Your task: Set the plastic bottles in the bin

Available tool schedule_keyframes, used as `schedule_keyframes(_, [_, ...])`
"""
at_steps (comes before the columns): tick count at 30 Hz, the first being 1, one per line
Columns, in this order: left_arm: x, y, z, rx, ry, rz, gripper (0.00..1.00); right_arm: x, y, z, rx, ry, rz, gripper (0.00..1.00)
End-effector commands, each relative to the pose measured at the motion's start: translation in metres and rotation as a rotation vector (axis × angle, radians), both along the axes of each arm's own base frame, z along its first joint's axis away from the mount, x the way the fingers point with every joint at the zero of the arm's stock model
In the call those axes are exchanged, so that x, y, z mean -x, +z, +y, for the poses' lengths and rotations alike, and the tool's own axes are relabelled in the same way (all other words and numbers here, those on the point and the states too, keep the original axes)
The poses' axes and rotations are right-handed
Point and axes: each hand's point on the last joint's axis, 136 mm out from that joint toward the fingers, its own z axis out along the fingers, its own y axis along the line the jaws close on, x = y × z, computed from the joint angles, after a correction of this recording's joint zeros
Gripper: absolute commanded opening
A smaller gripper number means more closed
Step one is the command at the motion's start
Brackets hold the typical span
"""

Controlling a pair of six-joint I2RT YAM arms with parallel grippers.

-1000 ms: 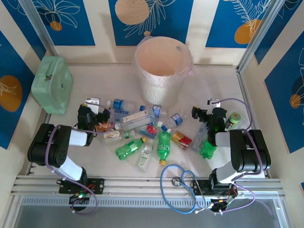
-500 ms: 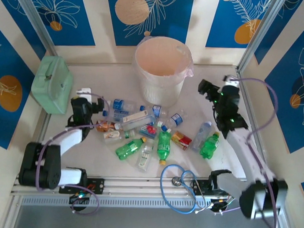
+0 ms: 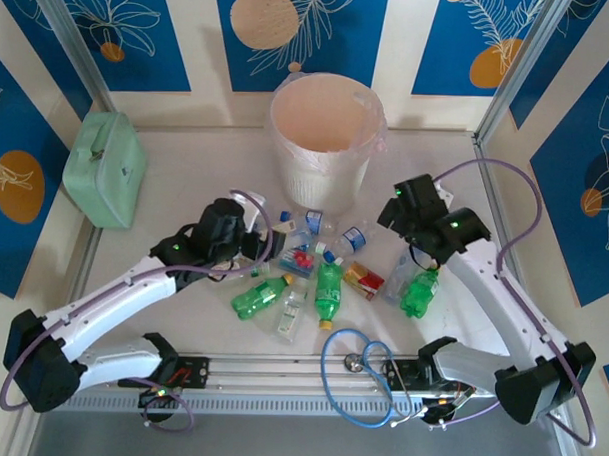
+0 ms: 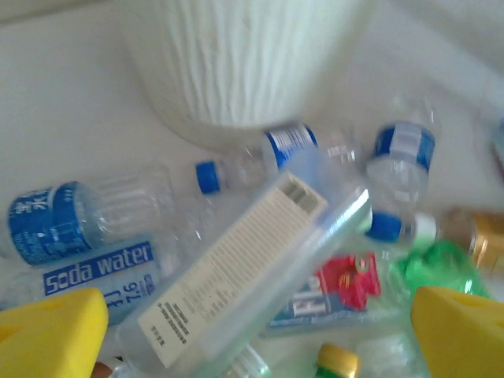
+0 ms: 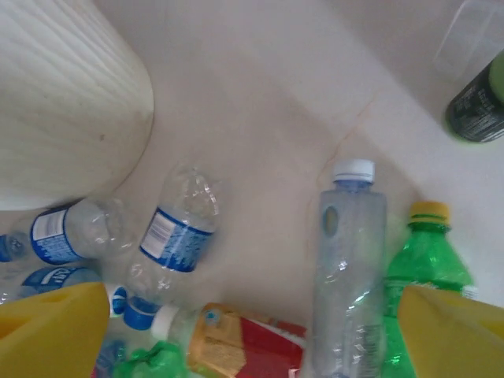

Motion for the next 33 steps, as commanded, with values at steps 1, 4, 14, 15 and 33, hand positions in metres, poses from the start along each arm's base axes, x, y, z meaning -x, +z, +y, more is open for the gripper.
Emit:
schedule_keyframes(1, [0.007,-0.026,-0.007,-0.164,-0.171,0.004,1.0,0.005,-0.007,0.02,-0.135,0.086,0.058,0.87])
schedule_keyframes(4, [0.004,-0.023,-0.025,-0.204,-0.32,-0.038,1.0,0.003,-0.006,0.027,-0.144,0.101,0.075,0.86])
schedule_keyframes(14, [-0.018,-0.045,-0.052,-0.193,-0.51,0.008,0.85,0.01,0.0,0.042,-0.241,0.141,0.074,0.85])
schedule_keyframes(15, [-0.021,-0.047,-0.052,-0.203,-0.514,0.003,0.85,0.011,0.0,0.043,-0.245,0.147,0.077,0.85])
schedule_keyframes(33, [-0.029,-0.069,-0.05,-0.218,-0.519,0.03,0.63,0.013,0.011,0.033,-0.289,0.119,0.047,0.78])
